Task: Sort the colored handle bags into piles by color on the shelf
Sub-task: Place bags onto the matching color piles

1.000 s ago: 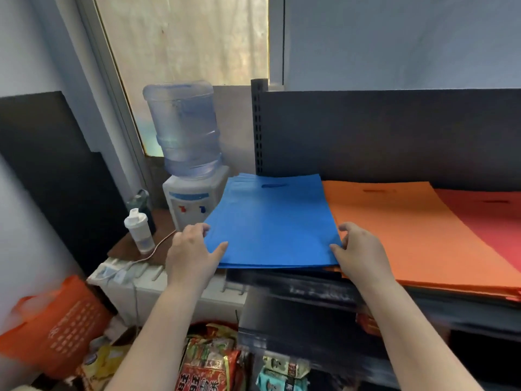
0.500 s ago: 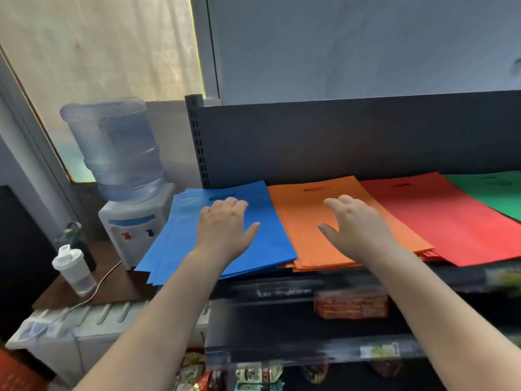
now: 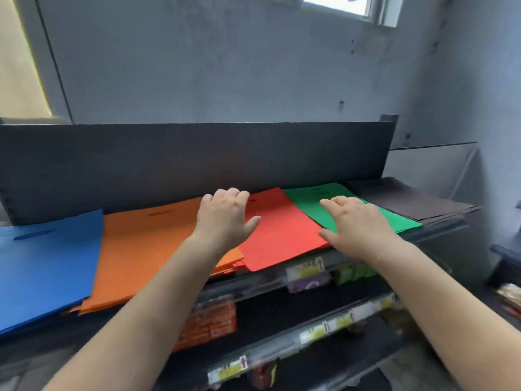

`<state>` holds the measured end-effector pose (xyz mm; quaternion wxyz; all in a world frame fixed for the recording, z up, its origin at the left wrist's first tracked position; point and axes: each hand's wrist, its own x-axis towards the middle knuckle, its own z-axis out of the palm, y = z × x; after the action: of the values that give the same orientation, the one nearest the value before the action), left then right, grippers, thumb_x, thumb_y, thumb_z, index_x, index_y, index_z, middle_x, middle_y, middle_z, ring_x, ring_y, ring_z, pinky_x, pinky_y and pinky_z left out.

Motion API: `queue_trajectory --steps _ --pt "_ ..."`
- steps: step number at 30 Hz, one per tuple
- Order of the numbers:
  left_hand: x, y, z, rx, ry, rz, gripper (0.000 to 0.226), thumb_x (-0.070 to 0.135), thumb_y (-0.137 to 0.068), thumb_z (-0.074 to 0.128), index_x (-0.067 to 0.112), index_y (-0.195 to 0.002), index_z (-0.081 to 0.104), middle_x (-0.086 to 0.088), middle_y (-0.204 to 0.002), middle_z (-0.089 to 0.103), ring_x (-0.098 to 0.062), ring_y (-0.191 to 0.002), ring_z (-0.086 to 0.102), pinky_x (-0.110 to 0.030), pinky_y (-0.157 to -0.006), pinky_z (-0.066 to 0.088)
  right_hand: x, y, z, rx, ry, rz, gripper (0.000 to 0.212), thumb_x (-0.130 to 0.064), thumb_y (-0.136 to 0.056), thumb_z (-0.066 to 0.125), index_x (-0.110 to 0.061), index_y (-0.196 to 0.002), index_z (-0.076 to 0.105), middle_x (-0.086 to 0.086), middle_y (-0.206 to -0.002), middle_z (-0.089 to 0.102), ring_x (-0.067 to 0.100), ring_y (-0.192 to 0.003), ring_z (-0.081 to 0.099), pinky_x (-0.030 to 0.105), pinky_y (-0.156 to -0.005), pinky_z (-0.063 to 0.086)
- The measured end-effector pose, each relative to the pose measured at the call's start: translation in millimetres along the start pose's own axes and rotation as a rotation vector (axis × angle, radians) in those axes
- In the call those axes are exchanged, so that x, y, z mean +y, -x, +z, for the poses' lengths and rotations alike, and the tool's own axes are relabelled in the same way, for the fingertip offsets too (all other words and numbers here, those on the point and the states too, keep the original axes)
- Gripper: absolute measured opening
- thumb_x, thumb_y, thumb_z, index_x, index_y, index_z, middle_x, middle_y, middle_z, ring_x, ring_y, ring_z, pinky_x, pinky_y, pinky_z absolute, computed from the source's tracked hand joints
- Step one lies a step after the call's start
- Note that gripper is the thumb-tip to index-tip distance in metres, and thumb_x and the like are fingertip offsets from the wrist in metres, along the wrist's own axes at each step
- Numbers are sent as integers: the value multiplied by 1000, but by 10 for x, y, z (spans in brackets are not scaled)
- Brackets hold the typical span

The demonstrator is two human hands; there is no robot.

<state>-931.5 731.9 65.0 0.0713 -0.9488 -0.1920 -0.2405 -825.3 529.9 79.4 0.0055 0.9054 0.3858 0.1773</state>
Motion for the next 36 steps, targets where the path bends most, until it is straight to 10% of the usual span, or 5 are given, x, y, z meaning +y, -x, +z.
queue_trajectory --steps 36 --pt "6752 -2948 1184 -10 338 860 55 55 -91 44 20 -134 40 -1 -139 46 -25 -128 40 -39 -100 33 5934 1054 540 -53 241 906 67 -50 -93 48 -21 -148 24 0 -151 32 22 -142 22 40 -112 23"
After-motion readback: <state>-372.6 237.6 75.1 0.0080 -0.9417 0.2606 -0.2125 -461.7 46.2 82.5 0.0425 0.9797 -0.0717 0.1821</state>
